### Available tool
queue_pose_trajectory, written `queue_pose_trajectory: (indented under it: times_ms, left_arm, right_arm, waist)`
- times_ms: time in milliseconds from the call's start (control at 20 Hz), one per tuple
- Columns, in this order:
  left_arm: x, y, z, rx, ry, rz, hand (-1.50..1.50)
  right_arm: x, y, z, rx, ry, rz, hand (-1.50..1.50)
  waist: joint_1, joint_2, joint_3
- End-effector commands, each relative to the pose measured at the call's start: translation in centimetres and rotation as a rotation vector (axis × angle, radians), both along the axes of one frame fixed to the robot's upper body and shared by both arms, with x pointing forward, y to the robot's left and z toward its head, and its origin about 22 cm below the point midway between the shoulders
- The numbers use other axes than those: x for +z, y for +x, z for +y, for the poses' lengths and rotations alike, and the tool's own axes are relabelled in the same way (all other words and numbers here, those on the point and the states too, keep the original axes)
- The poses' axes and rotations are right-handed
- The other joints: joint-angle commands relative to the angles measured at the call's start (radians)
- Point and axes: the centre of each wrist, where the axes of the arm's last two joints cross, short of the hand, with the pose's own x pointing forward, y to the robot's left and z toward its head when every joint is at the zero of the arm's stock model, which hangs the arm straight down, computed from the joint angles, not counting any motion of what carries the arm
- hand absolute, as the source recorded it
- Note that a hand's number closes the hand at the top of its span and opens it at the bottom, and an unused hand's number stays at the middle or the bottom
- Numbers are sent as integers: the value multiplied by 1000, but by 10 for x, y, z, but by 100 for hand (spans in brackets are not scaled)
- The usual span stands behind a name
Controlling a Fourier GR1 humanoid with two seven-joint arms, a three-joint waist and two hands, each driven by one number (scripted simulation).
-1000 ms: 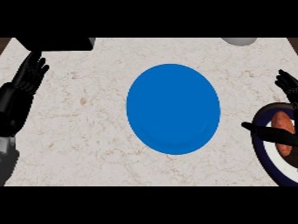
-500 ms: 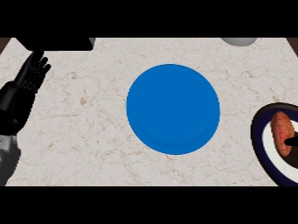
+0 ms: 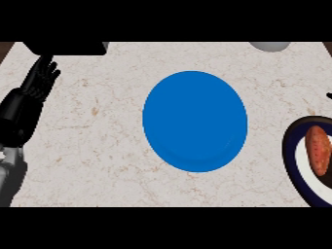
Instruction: Pick the sweet potato from the plate and place it in the plate
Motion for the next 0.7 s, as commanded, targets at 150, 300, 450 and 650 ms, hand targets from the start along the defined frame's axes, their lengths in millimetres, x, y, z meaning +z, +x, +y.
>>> queue_pose_trajectory:
  times_ms: [150,300,450,650]
  left_arm:
    - [23,-2,4,-5,3,2,0]
    - [-5,12,15,8,-5,5,0]
    - [-1,8,-7,11,-3,1,0]
    - [3,5,-3,26,0,-9,0]
  right_arm:
    - [-5,2,-1,-43,-82,76,-150]
    - [-26,15,-7,-59,-164,106,-150]
    - [-43,28,-8,-74,-159,155,-150]
    - [-65,5,-32,-97,-171,173,-150]
  waist:
    - [-4,-2,1]
    - [-1,2,1]
    - [3,2,2]
    - [-5,0,2]
